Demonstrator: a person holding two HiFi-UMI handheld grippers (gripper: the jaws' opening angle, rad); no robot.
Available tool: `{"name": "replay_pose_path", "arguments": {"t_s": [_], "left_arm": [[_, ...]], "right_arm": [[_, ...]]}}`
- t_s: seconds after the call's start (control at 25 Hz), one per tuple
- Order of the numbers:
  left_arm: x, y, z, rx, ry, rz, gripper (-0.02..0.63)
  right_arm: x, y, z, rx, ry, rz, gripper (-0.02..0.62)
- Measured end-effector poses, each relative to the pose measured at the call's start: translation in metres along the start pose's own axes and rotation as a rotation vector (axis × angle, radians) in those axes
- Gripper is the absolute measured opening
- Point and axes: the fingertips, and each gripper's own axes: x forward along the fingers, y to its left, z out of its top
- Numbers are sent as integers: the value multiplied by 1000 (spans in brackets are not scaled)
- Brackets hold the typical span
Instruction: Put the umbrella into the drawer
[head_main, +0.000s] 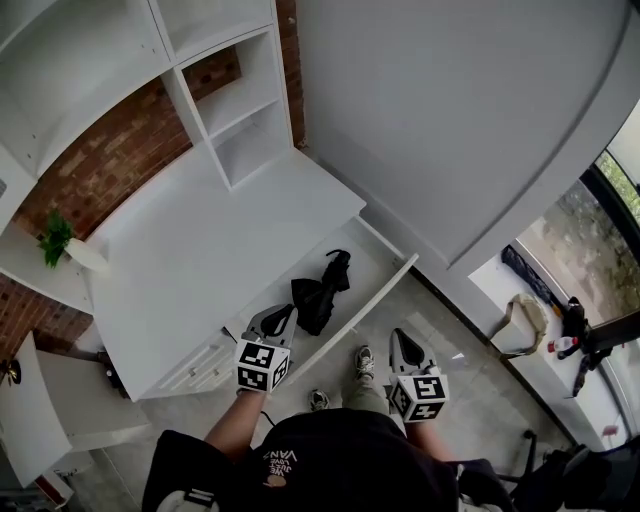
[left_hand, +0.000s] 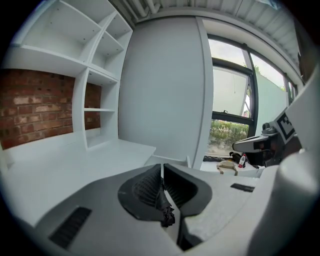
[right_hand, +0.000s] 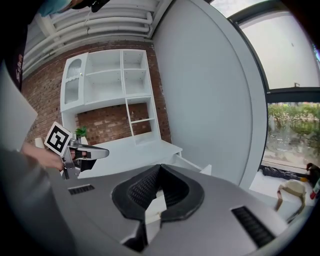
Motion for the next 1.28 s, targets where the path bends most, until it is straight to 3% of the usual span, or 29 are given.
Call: {"name": "replay_pose_path", "arguments": {"t_s": [0.56,1.28], "left_arm": [[-104,1,5,-8,-142,82,6],[-167,8,-12,-47,-181,196,6]], "right_arm": [[-28,53,11,-37,-82,36,2],[-19,97,26,-123,-105,127,2]]}}
